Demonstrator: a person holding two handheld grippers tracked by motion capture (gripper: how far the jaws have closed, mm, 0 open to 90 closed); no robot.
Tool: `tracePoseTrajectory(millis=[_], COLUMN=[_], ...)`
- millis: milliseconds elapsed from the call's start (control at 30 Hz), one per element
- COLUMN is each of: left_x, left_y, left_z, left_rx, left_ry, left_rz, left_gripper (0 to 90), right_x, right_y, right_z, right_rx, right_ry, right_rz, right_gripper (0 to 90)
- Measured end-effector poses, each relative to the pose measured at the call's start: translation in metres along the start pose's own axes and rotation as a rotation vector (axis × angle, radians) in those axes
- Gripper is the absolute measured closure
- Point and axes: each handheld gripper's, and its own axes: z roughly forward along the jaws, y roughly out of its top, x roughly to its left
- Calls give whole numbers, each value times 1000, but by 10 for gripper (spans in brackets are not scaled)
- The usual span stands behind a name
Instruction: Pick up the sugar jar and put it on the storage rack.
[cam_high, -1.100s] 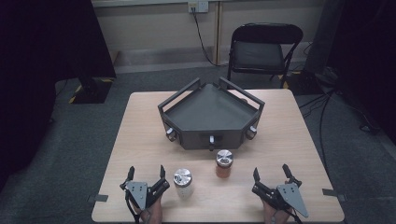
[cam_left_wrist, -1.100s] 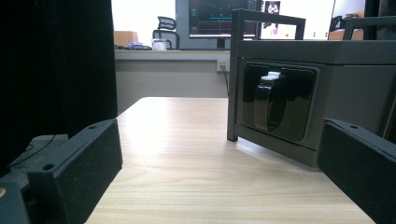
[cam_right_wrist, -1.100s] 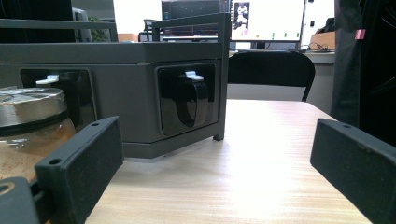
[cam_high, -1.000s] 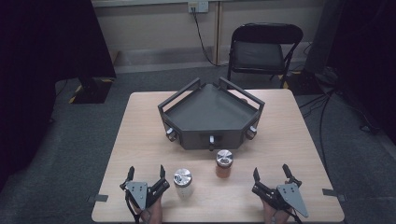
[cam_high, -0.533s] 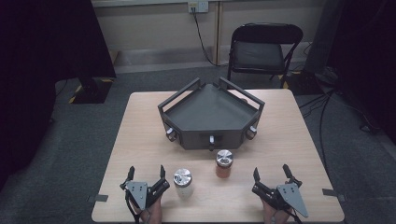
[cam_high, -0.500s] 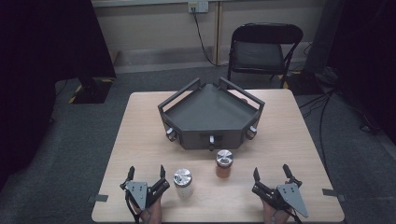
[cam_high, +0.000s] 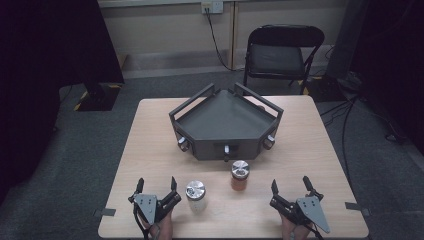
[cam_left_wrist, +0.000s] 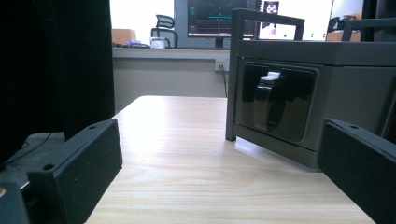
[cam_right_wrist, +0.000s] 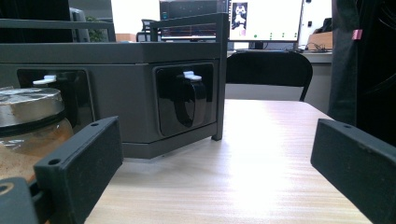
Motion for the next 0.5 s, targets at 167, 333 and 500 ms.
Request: tracePoseTrajectory(millis=[167, 333, 500], left_x=[4, 6, 8], left_y=[4, 9, 17], left_z=[-2, -6, -11], left_rx=[3, -20, -43], left_ry=[-27, -52, -78], left_rz=[-27, -34, -47], left_gripper=[1, 1, 1], right_x=[0, 0, -1], right_y=[0, 0, 0], right_z=[0, 0, 0], right_rx=[0, 0, 0], right_ry=[1, 3, 3], right_rz=[0, 0, 0], right_gripper=[14, 14, 19])
